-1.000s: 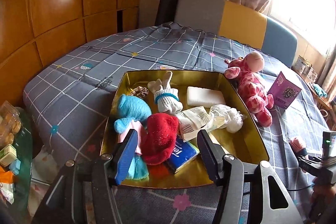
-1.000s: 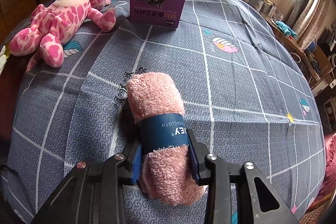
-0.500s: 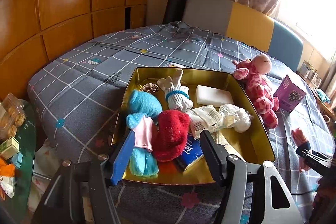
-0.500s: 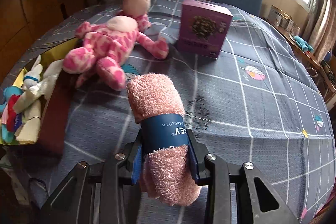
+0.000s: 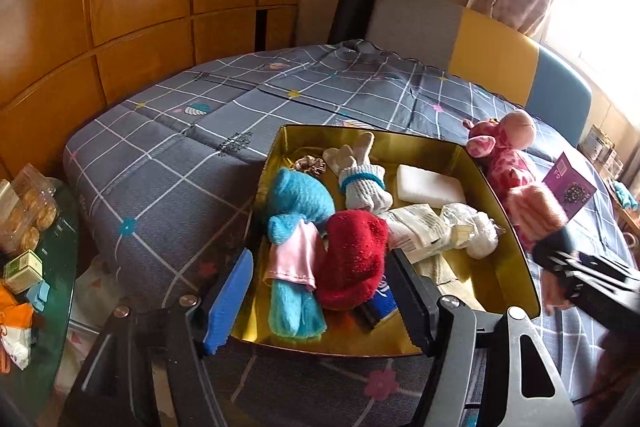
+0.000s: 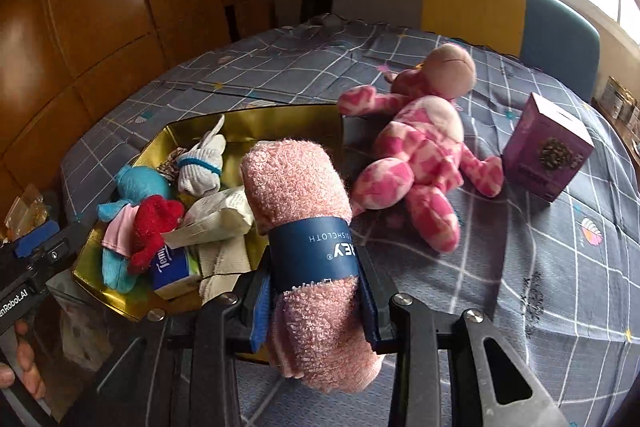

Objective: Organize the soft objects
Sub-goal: 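Carry the pink towel roll over the gold tray with the right tool, then open the right tool to release the towel roll into the tray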

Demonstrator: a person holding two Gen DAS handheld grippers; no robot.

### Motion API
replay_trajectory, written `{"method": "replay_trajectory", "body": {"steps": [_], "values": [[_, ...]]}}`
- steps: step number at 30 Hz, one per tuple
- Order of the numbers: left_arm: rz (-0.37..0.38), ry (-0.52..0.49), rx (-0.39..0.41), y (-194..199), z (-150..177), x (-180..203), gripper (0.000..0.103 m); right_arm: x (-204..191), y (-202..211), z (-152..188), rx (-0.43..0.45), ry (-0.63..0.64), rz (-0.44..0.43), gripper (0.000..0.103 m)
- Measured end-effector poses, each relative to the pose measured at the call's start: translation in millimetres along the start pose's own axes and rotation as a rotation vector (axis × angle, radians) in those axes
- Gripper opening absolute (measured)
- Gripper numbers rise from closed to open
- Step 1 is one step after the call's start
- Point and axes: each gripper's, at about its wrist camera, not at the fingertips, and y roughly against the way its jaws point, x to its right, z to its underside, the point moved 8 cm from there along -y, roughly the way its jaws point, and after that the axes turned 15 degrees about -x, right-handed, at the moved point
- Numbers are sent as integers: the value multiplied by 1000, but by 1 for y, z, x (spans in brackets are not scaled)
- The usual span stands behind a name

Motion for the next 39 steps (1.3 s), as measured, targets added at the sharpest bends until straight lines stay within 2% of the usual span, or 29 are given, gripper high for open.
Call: {"method": "replay_trajectory", "body": {"steps": [5, 9, 16, 23, 30, 35, 39], "values": [[-7, 22, -9, -4, 0, -9, 73, -25, -34, -3, -65, 43, 6, 36], [-15, 35, -17, -8, 0, -14, 76, -29, -55, 3, -116, 63, 26, 36], [-23, 58, -31, -14, 1, -21, 78, -34, -60, 9, -115, 88, 36, 38], [-24, 59, -23, -12, 0, -20, 83, -33, -50, 13, -82, 75, 48, 42], [-19, 49, -10, -7, 0, -15, 90, -27, -35, 13, -33, 36, 24, 43], [-30, 37, 12, 1, 1, -11, 99, -24, -18, 16, 27, 19, 12, 52], [-36, 27, 32, 7, 2, -6, 103, -17, 0, 20, 90, -19, 30, 54]]}}
